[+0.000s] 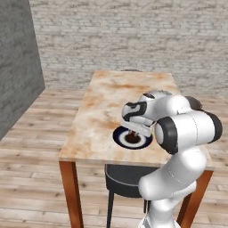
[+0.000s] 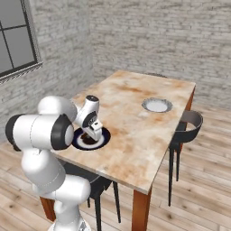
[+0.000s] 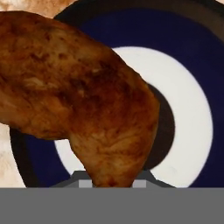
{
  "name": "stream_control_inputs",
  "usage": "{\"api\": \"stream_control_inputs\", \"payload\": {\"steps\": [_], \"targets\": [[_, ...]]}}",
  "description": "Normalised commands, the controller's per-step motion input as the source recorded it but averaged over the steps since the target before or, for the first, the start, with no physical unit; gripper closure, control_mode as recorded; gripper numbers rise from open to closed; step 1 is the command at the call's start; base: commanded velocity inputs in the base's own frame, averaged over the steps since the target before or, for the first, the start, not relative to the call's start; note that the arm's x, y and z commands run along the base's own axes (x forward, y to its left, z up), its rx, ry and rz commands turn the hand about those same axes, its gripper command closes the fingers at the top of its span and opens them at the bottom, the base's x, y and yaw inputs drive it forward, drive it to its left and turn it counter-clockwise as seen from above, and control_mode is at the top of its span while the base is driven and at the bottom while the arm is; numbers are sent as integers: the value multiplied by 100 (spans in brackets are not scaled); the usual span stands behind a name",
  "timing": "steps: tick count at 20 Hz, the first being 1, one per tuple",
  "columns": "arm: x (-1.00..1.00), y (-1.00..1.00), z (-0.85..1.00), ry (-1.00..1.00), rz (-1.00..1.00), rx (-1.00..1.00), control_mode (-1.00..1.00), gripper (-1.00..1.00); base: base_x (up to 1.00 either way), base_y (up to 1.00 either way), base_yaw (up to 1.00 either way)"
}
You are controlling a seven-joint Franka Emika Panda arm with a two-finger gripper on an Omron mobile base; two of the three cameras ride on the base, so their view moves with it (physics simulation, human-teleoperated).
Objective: Take the chicken drumsticks from the pan and place one on each plate on the dining counter.
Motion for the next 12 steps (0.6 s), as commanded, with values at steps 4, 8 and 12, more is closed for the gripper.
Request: {"api": "stream_control_inputs", "payload": {"steps": [4,8,12], "targets": [[4,1,-15,0,0,0,-100,100,0,0,0],[0,0,-15,0,0,-1,-100,100,0,0,0],[0,0,-16,0,-1,0,-100,100,0,0,0]]}}
